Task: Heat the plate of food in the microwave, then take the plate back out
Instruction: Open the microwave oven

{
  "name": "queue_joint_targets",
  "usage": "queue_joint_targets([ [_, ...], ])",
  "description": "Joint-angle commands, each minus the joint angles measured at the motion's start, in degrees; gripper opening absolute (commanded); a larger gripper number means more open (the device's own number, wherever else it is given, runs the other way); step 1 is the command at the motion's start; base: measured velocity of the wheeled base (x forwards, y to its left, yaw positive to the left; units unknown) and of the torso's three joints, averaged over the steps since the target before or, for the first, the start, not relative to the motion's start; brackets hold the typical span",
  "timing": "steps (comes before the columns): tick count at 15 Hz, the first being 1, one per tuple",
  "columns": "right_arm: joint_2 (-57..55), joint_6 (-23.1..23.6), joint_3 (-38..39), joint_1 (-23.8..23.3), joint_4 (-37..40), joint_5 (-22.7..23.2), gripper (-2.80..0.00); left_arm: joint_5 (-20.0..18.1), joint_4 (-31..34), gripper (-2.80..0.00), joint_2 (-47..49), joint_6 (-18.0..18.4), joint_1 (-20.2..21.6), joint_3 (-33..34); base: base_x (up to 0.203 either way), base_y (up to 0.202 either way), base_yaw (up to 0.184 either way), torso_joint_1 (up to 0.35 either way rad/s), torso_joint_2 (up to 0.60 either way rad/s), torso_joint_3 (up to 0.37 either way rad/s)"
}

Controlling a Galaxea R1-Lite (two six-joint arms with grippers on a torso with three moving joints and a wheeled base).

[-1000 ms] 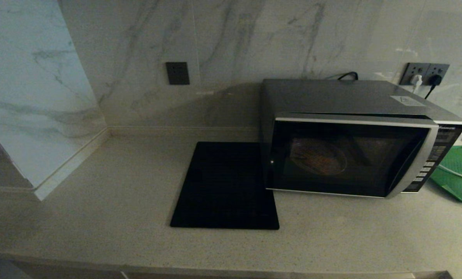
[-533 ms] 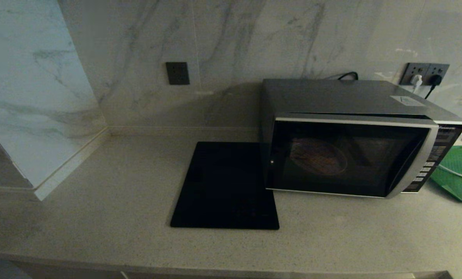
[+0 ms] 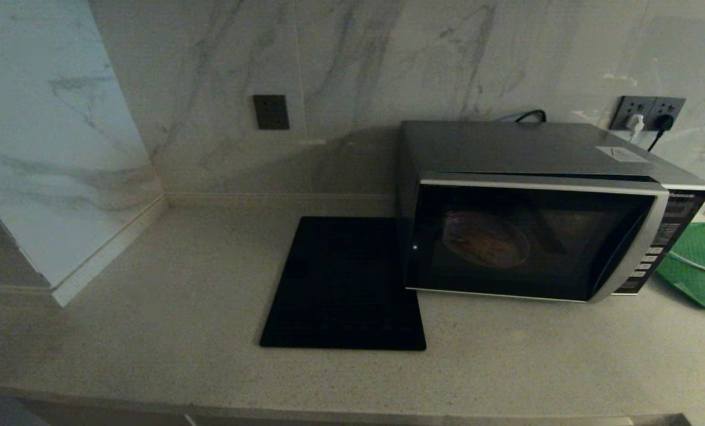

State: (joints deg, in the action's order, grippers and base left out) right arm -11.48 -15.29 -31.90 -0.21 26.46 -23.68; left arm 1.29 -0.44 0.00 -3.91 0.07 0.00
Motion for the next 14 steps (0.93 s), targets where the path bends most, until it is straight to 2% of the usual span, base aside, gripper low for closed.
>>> queue_joint_targets([
  [1, 2.44, 0.13, 1.7, -0.02, 0.14, 3.79, -2.8, 0.03, 0.0, -2.8, 0.0, -0.04, 0.04, 0.0, 0.0, 0.0, 0.0, 0.0, 0.0, 0.0],
  [5, 8.04, 2.19, 4.52, 0.03, 1.16, 5.36, -2.8, 0.03, 0.0, -2.8, 0.0, -0.04, 0.06, 0.0, 0.0, 0.0, 0.0, 0.0, 0.0, 0.0],
  [7, 11.39, 5.4, 9.38, 0.03, -0.37, 5.84, -2.8, 0.03, 0.0, -2.8, 0.02, -0.04, 0.05, 0.0, 0.0, 0.0, 0.0, 0.0, 0.0, 0.0],
  [10, 11.47, 7.66, 17.18, 0.03, -11.37, 7.13, -2.8, 0.03, 0.0, -2.8, 0.0, -0.04, 0.09, 0.0, 0.0, 0.0, 0.0, 0.0, 0.0, 0.0],
  [12, 11.48, 9.97, 22.98, 0.03, -17.51, 9.77, -2.8, 0.03, 0.0, -2.8, 0.07, -0.04, 0.06, 0.0, 0.0, 0.0, 0.0, 0.0, 0.0, 0.0],
  [14, 11.48, 11.42, 25.73, 0.03, -19.27, 14.5, -2.8, 0.03, 0.0, -2.8, 0.04, -0.04, 0.02, 0.0, 0.0, 0.0, 0.0, 0.0, 0.0, 0.0],
])
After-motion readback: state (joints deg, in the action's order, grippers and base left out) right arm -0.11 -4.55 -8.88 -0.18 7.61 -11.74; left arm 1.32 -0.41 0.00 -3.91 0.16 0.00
